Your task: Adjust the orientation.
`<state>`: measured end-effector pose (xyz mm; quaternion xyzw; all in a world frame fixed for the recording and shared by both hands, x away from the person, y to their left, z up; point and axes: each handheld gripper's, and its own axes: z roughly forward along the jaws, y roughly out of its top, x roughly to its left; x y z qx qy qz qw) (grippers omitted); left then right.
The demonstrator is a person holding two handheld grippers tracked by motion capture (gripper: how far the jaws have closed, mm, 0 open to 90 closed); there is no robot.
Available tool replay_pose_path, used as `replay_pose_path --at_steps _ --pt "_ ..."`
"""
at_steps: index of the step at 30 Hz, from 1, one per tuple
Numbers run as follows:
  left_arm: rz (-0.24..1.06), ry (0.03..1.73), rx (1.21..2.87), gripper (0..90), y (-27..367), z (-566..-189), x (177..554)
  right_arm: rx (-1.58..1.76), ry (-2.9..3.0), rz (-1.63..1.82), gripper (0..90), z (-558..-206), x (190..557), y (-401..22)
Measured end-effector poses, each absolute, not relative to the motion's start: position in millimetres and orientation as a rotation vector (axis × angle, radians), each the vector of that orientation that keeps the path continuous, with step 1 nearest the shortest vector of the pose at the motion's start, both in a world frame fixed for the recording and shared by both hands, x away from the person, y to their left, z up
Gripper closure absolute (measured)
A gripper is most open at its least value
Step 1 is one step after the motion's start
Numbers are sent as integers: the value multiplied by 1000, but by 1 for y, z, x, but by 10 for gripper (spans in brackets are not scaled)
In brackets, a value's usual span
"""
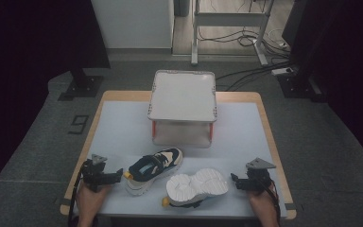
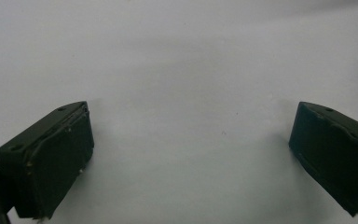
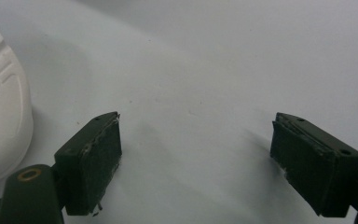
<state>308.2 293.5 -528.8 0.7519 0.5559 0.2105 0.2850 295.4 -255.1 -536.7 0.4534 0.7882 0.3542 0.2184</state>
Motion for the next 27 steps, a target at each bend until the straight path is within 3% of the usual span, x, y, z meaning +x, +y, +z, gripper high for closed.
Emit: replay_pose_path --at_steps 22,27 --pt "555 1481 2015 0 294 -528 308 1216 2161 950 155 -536 292 -252" --pt "477 1365 2050 40 293 -524 304 1213 2156 949 156 -536 291 -251"
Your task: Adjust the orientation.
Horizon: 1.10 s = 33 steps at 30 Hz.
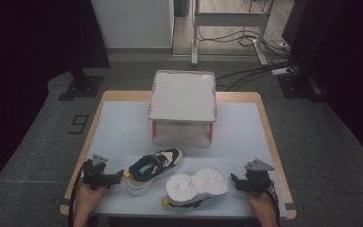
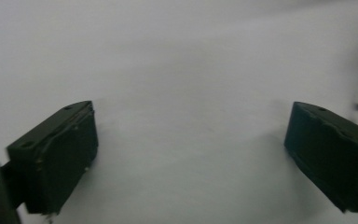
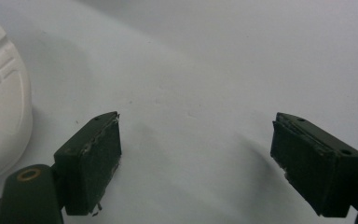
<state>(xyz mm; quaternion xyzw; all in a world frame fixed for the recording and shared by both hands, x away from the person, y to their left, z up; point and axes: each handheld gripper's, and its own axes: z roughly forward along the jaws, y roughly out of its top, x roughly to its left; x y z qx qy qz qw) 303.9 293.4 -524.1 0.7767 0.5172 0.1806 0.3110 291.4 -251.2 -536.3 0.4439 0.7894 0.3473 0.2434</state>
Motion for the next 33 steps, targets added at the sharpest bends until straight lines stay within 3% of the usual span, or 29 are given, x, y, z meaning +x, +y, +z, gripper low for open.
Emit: replay_pose_path --at_steps 13,33 --pt "471 1099 2134 1 290 -489 276 1207 2153 947 157 -536 291 -251" --pt "369 934 2180 0 246 -476 262 1200 2156 944 159 -536 291 -251"
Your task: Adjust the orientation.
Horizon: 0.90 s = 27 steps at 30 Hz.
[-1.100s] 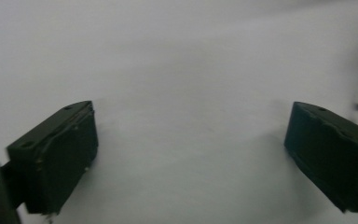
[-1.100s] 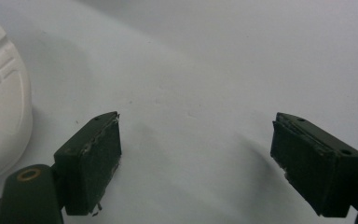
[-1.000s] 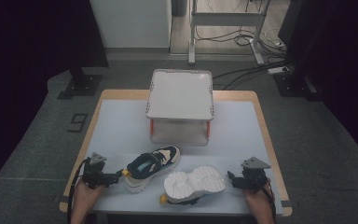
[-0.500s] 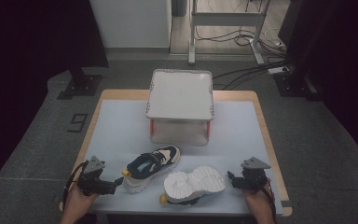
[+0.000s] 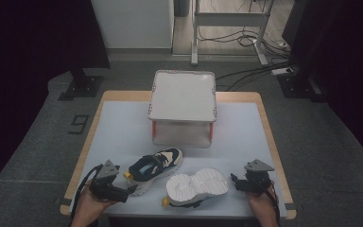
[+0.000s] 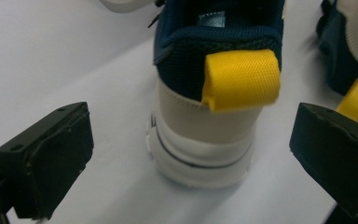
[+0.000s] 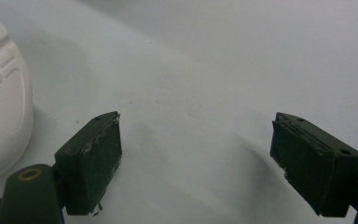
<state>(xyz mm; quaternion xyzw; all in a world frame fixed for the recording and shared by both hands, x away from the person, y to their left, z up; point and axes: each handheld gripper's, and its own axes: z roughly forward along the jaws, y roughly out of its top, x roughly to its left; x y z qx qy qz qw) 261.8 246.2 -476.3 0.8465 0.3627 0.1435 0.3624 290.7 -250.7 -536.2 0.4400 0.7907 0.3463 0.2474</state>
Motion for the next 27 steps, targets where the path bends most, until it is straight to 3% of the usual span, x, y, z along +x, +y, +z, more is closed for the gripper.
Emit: replay_pose_path --at_steps 6,27 --pt "381 928 2182 10 233 -483 269 1199 2154 944 159 -536 291 -251" --pt "334 912 2173 213 213 -488 282 1197 2153 942 159 -536 291 -250"
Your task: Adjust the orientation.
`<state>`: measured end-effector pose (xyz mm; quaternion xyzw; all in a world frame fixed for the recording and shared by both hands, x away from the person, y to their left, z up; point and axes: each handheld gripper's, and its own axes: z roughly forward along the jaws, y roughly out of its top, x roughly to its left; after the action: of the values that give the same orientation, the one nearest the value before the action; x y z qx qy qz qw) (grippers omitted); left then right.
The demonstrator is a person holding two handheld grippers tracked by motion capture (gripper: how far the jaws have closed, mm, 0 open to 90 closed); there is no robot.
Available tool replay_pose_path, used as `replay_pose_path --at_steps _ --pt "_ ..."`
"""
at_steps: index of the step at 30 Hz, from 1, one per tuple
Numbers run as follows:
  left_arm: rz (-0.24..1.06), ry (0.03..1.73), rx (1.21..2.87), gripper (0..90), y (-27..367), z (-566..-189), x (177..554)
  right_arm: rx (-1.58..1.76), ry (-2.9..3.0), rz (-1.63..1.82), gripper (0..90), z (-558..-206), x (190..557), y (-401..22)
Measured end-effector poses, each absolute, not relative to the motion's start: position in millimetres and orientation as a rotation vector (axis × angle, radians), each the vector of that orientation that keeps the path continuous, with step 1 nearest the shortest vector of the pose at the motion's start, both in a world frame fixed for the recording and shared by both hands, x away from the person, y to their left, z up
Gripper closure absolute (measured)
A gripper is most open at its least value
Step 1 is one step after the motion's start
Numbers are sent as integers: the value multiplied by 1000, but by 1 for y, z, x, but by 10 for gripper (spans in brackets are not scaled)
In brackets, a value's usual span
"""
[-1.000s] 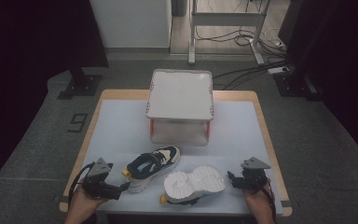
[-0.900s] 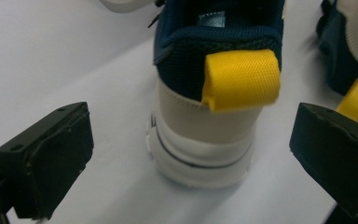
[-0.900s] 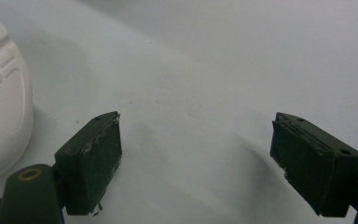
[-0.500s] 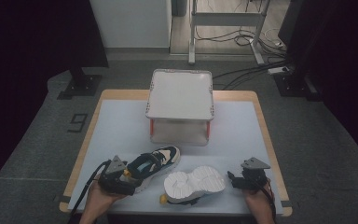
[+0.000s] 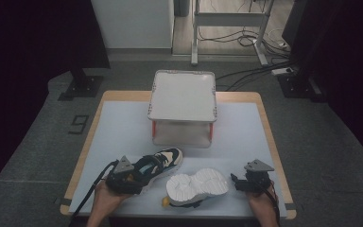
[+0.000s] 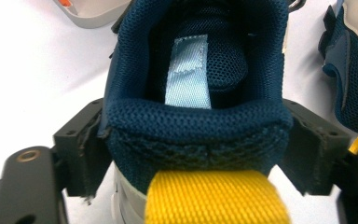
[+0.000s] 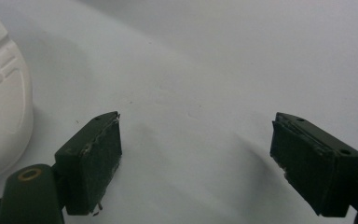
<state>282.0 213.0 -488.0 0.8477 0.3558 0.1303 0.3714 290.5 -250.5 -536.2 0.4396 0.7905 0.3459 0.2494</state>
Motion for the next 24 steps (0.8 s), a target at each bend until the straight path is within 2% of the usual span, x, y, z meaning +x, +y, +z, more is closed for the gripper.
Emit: replay_pose_path --at_steps 8,24 --pt "391 914 2153 265 211 -486 277 1197 2153 942 159 -536 291 -250" --pt "474 1052 2058 270 210 -455 284 1197 2154 943 159 -536 291 -251"
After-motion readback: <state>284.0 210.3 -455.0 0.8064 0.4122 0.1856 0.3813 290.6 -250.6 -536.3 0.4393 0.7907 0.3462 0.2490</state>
